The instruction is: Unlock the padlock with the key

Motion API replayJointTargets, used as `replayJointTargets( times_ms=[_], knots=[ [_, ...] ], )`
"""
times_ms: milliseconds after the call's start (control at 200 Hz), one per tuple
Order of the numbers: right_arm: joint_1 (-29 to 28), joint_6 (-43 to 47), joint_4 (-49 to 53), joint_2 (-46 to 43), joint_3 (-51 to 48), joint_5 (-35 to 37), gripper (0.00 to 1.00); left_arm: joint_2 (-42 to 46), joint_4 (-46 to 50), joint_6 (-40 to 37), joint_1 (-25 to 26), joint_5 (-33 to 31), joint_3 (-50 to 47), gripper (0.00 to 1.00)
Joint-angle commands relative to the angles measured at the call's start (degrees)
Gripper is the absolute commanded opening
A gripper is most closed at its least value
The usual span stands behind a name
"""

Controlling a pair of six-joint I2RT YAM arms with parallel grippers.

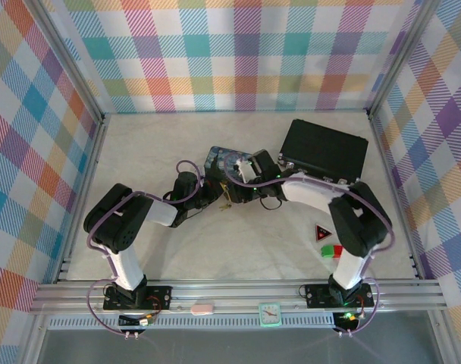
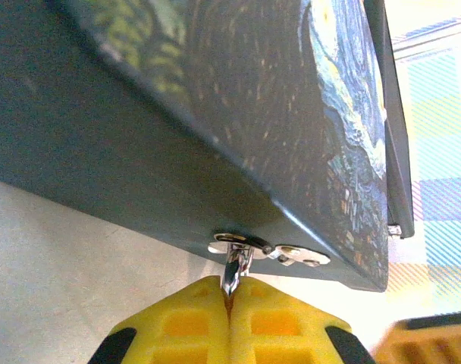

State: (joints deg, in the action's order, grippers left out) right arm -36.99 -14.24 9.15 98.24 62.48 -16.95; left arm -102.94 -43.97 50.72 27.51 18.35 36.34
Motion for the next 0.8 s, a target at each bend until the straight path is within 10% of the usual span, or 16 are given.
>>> replayJointTargets(
  times_ms=[0, 235, 795],
  knots=[
    [1.92, -8.30, 0.81, -5.73, -1.19, 4.49, 0.46, 2.26, 2.15, 0.23, 0.27, -2.64, 0.31, 0.00],
    [5.69, -22.34, -0.12, -7.12, -1.24, 15.57, 0.63, 3.64, 1.29, 2.95, 1.00, -7.95, -0.58, 0.00],
    [5.88, -40.71, -15.43, 7.99, -0.05, 15.42, 0.65, -1.45, -16.84, 14.63, 2.64, -16.70, -6.02, 0.00]
  ],
)
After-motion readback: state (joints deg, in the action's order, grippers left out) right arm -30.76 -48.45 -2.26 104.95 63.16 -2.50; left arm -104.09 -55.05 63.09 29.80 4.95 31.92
